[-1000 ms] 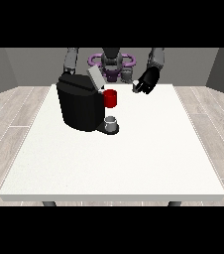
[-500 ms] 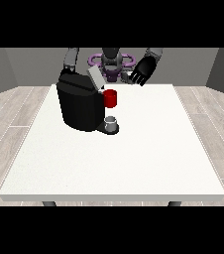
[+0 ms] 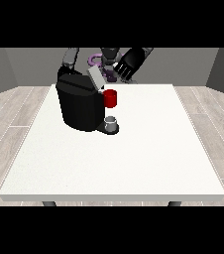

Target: Insert the coffee pod into the coffee machine and close the lid

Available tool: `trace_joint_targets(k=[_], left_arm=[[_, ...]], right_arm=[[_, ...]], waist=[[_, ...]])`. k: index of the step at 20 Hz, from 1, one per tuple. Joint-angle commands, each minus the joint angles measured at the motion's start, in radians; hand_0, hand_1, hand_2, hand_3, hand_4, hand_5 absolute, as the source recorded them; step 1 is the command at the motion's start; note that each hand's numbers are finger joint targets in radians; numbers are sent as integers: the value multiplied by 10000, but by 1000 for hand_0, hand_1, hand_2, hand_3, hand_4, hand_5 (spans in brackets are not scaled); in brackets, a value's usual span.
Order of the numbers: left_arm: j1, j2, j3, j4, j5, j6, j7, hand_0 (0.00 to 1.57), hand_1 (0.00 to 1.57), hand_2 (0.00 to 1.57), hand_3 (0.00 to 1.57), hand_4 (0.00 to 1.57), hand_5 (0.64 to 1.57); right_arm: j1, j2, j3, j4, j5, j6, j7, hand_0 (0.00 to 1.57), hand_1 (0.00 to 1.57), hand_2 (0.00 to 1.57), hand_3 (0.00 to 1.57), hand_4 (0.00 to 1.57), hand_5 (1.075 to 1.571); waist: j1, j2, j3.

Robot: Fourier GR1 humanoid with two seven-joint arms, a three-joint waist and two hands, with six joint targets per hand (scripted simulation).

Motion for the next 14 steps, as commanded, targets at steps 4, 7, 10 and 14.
trace_joint_targets(k=[4,7,10,14], left_arm=[[-572,148,97,204,-102,0,188,1225,1225,1279,1251,482,1571],[-873,730,446,713,-78,165,-195,1225,1225,1284,1233,478,1571],[-1488,1228,631,852,-63,-73,-141,1290,1290,1319,1261,478,1571],[-1540,941,378,793,-173,-123,-252,1207,1207,1280,1238,475,1571]], right_arm=[[-410,-513,-601,-459,-366,257,434,0,0,0,0,0,1571],[-362,13,338,-1294,278,-39,650,0,0,0,0,37,1571],[-889,-192,-138,-1340,-9,-28,753,0,0,0,0,263,1571],[-1059,-535,-654,-1096,-264,80,688,0,0,0,0,0,1571]], waist=[[-237,370,0],[-857,810,-5],[-945,1308,-4],[-694,1420,0]])
